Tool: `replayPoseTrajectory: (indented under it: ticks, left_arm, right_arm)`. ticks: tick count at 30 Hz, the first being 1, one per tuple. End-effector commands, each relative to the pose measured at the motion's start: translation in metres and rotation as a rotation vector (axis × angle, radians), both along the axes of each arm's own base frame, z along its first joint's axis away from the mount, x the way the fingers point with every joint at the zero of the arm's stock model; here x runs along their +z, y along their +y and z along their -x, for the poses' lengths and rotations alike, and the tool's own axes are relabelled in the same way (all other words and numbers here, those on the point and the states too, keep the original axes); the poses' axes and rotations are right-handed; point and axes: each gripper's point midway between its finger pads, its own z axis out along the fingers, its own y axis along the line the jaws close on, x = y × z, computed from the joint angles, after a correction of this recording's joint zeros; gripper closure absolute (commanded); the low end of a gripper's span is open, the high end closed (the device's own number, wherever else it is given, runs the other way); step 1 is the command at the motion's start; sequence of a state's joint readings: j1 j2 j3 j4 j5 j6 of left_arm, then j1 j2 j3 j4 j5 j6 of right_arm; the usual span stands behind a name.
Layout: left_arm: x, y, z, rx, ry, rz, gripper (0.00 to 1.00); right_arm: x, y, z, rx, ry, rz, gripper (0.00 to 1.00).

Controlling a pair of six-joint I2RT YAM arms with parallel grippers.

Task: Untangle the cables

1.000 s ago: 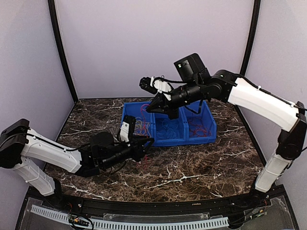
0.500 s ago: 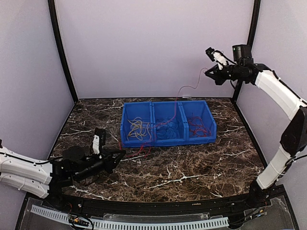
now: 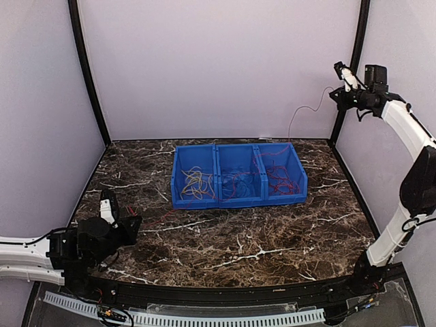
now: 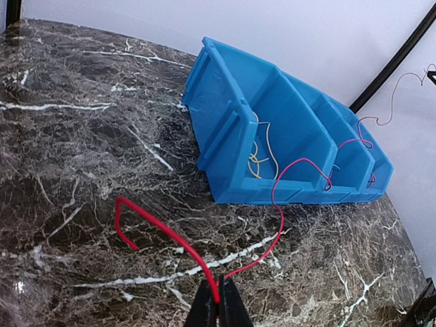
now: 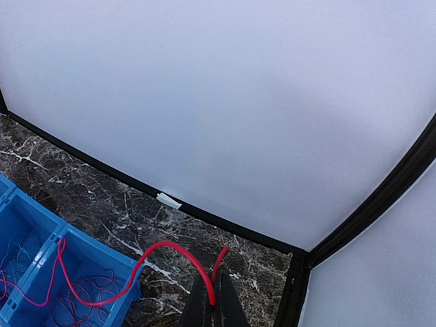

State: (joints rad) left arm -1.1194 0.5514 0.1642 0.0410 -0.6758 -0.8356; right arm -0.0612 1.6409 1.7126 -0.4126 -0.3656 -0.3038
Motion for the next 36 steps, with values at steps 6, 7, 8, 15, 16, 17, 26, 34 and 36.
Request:
replayPoseTrajectory:
  ticks: [6, 7, 8, 15, 16, 17, 26, 34, 36]
  left_arm:
    - [0.137, -0.076, -0.01, -0.257, -0.307, -0.057, 1.0]
    - [0.146, -0.085, -0.01, -0.293, -0.341, -0.098, 1.0]
    - [0.165, -0.103, -0.01, -0.35, -0.377, -0.111, 1.0]
    - [0.239, -0.172, -0.013, -0.507, -0.518, -0.069, 1.0]
    - [0.256, -0.176, -0.011, -0.519, -0.549, -0.03, 1.0]
    - [0.267, -0.182, -0.009, -0.533, -0.578, 0.007, 1.0]
    - [0.354, -0.212, -0.009, -0.557, -0.767, 0.141, 1.0]
    - [0.363, -0.263, -0.041, -0.527, -0.738, 0.086, 1.0]
    - [0.361, -0.271, -0.05, -0.511, -0.731, 0.092, 1.0]
  right_arm:
    - [-0.009, 0.037, 0.014, 0.179, 0.02, -0.035, 1.0]
    - [-0.02, 0.043, 0.017, 0.204, 0.049, -0.037, 1.0]
    - [-0.031, 0.051, 0.021, 0.237, 0.074, -0.038, 1.0]
    - [-0.095, 0.111, 0.042, 0.388, 0.222, -0.052, 1.0]
    - [-0.103, 0.117, 0.042, 0.398, 0.244, -0.056, 1.0]
    - [-0.111, 0.121, 0.042, 0.401, 0.27, -0.057, 1.0]
    - [-0.189, 0.121, 0.03, 0.322, 0.45, -0.011, 0.65]
    - [-0.124, 0.072, 0.065, 0.232, 0.336, -0.006, 0.47]
    - [-0.118, 0.057, 0.079, 0.205, 0.331, -0.032, 0.47]
